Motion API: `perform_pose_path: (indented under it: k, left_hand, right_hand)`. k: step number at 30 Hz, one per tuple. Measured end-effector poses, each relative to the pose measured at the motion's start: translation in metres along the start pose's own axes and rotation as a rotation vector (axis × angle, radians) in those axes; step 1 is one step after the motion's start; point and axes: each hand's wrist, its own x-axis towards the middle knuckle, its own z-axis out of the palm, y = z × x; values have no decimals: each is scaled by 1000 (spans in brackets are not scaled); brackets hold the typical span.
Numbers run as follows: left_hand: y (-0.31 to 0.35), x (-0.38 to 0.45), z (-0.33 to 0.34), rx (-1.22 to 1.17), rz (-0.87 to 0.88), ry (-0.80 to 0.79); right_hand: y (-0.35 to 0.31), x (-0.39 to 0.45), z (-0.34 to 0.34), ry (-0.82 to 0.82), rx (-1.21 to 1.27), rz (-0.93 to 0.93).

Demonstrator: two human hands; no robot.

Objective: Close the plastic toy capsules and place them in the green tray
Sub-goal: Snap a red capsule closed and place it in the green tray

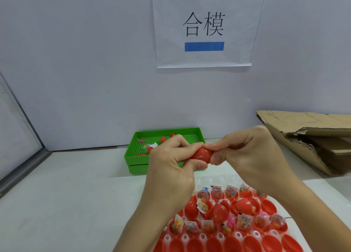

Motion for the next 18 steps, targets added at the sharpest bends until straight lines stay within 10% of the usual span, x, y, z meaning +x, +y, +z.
perform_pose_path:
  k: [18]
  left_hand:
    - [7, 1, -6, 65, 15, -7]
  right_hand:
    - [-8, -2, 3, 9, 80, 4]
